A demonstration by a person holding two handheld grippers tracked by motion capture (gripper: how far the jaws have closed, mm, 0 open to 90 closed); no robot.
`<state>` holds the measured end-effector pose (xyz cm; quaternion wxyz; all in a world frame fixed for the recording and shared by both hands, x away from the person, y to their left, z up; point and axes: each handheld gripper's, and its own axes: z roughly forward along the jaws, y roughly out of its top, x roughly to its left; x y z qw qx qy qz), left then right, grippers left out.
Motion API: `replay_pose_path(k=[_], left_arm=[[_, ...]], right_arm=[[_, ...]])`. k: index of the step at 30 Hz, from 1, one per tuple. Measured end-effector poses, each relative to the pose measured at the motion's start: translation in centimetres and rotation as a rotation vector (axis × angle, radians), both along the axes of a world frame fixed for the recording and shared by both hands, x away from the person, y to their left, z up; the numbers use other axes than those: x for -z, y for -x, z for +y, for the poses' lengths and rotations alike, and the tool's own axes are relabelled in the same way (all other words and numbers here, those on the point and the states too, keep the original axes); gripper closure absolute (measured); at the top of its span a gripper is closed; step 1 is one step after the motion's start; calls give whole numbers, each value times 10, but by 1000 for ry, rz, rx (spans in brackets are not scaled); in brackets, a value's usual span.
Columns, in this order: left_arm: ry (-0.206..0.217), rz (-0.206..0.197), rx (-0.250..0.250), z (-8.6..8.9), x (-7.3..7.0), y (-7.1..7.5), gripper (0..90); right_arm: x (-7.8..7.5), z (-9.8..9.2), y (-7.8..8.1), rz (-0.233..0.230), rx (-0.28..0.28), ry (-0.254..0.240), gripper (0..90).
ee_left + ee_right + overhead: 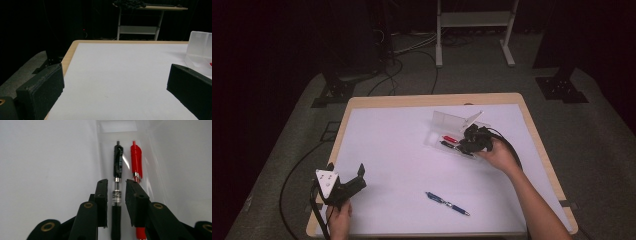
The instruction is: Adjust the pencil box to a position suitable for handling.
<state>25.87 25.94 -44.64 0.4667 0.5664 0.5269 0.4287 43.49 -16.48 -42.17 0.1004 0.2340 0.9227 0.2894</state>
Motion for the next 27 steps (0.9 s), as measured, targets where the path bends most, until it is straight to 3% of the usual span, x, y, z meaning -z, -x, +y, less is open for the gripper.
replay_pose_path(k=[14, 18, 20, 27], left_arm=[[-5, 5, 3, -2, 0, 0, 3], [-6, 5, 2, -2, 0, 0, 3], [-3, 4, 1, -2, 0, 0, 3], [-7, 5, 2, -3, 0, 0, 3]], right_arm=[[-8, -7, 72, -4, -66, -101, 678], [-11, -8, 85, -9, -79, -122, 669], [-13, -7, 100, -13, -77, -143, 651], [-7, 2, 124, -7, -108, -151, 622]])
